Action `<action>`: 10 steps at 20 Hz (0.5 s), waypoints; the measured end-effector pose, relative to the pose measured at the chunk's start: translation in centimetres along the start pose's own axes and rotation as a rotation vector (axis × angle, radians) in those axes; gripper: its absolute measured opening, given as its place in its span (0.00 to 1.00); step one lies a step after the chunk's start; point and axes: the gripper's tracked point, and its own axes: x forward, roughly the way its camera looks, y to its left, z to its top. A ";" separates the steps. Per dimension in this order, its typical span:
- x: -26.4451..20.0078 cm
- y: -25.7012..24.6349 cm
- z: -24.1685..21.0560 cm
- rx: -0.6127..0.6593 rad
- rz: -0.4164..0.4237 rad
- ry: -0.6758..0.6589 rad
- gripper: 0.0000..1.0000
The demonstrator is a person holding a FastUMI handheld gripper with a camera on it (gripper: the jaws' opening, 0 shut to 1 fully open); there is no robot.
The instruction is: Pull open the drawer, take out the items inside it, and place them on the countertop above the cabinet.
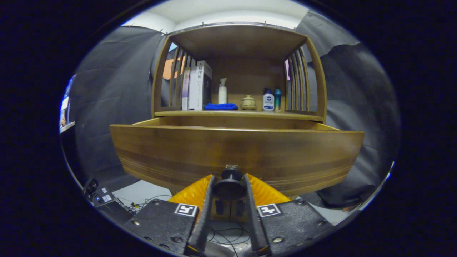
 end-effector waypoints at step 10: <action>-3.7 -4.2 12.6 -0.004 -0.031 -0.160 1.00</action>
